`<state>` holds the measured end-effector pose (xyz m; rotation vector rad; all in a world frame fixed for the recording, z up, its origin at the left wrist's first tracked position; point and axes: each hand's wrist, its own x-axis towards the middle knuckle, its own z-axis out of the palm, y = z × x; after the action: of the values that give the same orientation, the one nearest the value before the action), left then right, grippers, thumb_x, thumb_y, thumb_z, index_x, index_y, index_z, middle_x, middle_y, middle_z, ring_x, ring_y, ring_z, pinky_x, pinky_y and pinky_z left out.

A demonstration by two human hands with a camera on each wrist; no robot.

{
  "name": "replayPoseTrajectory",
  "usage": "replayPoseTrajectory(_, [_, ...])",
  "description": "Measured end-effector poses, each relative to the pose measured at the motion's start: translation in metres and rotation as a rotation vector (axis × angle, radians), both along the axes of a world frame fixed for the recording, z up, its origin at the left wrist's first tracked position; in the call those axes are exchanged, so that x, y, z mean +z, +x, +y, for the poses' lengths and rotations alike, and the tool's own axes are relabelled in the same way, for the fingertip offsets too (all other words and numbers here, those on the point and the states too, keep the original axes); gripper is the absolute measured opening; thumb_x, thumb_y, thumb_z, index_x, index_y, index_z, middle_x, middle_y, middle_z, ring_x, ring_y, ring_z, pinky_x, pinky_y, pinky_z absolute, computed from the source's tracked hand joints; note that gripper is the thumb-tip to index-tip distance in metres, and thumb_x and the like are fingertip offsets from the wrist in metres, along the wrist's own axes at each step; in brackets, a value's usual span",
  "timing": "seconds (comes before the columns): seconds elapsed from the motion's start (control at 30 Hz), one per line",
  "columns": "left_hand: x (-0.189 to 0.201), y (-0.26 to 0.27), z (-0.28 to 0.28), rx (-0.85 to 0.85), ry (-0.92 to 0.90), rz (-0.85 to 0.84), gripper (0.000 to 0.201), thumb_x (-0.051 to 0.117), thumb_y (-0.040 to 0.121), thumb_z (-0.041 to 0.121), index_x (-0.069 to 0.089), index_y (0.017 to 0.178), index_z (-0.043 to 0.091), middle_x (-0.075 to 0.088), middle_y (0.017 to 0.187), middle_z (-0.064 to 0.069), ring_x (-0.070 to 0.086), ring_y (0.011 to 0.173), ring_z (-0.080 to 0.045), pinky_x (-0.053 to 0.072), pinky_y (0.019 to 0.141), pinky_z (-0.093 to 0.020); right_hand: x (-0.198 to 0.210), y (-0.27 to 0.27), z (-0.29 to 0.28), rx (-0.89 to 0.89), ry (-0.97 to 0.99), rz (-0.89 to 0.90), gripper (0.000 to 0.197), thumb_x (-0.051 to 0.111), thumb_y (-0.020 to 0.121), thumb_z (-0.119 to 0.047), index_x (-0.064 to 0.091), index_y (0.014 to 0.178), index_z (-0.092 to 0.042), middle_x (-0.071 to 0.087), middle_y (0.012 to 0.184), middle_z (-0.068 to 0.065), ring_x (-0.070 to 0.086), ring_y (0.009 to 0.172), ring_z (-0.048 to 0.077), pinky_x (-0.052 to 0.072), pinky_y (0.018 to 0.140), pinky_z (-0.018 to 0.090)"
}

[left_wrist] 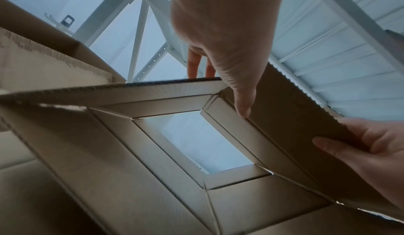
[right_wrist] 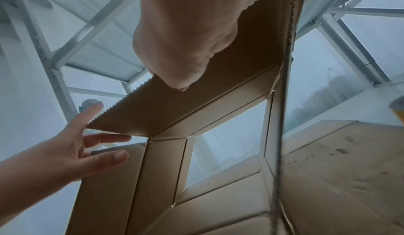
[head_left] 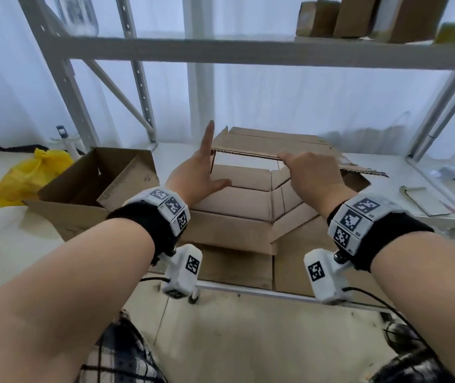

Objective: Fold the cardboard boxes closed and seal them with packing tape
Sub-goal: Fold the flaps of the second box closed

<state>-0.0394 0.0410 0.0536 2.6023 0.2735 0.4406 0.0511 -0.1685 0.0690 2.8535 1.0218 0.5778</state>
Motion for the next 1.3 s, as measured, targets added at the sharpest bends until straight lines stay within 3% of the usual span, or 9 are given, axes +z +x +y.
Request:
replayPoseTrajectory(0.2, [0.027,-0.023,0.012,0.121,0.046,-0.129,0.096,0.055,0.093,0.012,-0.024,0.146,0.03,0.053,0.137,-0.01,0.066,0.098,-0.027,0.05,0.088,-0.039,0.022,-0.003,0.009,0.031,0.07,-0.094,0.048,0.04,0.089,0.005,0.053,0.127,-0.022,0.067,0.1,0.007,0.064,0.086,0.03,0.038,0.061,0.029])
replayPoseTrajectory(0.3, [0.025,-0.028,0.026,0.203,0.11,0.033,0.056,0.045,0.097,0.019,0.023,0.148,0.014,0.063,0.119,-0.012,0.062,0.105,-0.03,0.046,0.089,-0.037,0.028,-0.003,0.004,0.034,0.129,-0.103,0.025,0.043,0.099,-0.017,0.061,0.117,-0.022,0.069,0.097,0.007,0.064,0.088,0.03,0.041,0.063,0.03])
replayPoseTrajectory(0.4, [0.019,-0.037,0.032,0.233,0.11,0.085,0.033,0.04,0.099,0.025,0.059,0.114,0.003,0.065,0.109,-0.017,0.059,0.105,-0.034,0.045,0.088,-0.037,0.029,-0.002,-0.009,-0.059,0.117,-0.041,0.036,0.045,0.096,-0.048,0.064,0.098,-0.018,0.067,0.095,0.007,0.063,0.089,0.029,0.039,0.063,0.029])
replayPoseTrajectory(0.57, [0.01,-0.049,0.039,0.232,0.029,0.022,0.021,0.045,0.097,0.021,0.058,0.094,0.006,0.065,0.094,-0.016,0.06,0.093,-0.035,0.041,0.072,-0.033,0.017,-0.003,-0.038,-0.289,0.127,0.191,0.003,0.049,0.09,-0.028,0.052,0.089,-0.027,0.061,0.107,0.008,0.054,0.104,0.034,0.044,0.088,0.041])
replayPoseTrajectory(0.7, [0.02,-0.053,0.03,0.273,0.066,-0.103,0.03,0.043,0.098,0.022,0.062,0.086,0.002,0.066,0.091,-0.02,0.06,0.091,-0.037,0.037,0.071,-0.031,0.017,-0.012,-0.041,-0.21,0.186,0.246,0.026,0.044,0.095,-0.015,0.058,0.116,-0.018,0.06,0.123,0.014,0.058,0.105,0.033,0.048,0.083,0.038])
replayPoseTrajectory(0.87, [0.107,-0.048,0.03,0.316,-0.083,-0.53,0.025,0.048,0.096,0.017,0.058,0.081,0.001,0.053,0.067,-0.005,0.049,0.071,-0.026,0.027,0.062,-0.025,0.059,-0.03,-0.021,-0.132,0.261,0.017,0.018,0.038,0.101,-0.022,0.045,0.106,-0.006,0.064,0.087,0.013,0.051,0.065,0.029,0.038,0.057,0.033])
replayPoseTrajectory(1.03, [0.151,-0.038,0.019,0.072,-0.245,-0.431,0.047,0.056,0.092,0.021,0.041,0.136,0.012,0.059,0.128,-0.008,0.058,0.113,-0.025,0.047,0.098,-0.041,0.122,-0.042,-0.013,-0.083,0.365,-0.124,0.011,0.046,0.099,-0.02,0.045,0.104,-0.01,0.065,0.088,0.01,0.061,0.073,0.031,0.046,0.063,0.034])
replayPoseTrajectory(1.17, [0.147,-0.043,0.003,0.019,-0.214,-0.417,0.064,0.061,0.086,0.018,0.031,0.142,0.013,0.053,0.132,-0.012,0.054,0.117,-0.028,0.044,0.1,-0.043,0.155,-0.056,-0.02,-0.015,0.495,-0.06,0.022,0.046,0.099,-0.025,0.055,0.117,-0.015,0.065,0.099,0.01,0.061,0.092,0.032,0.046,0.074,0.036])
replayPoseTrajectory(1.3, [0.157,-0.054,-0.01,0.067,-0.084,-0.363,0.049,0.055,0.085,0.026,0.043,0.132,0.021,0.06,0.119,-0.007,0.059,0.104,-0.028,0.048,0.089,-0.038,0.174,-0.063,-0.032,-0.051,0.558,-0.003,0.022,0.05,0.098,-0.025,0.058,0.115,-0.014,0.061,0.1,0.007,0.059,0.098,0.031,0.049,0.082,0.04])
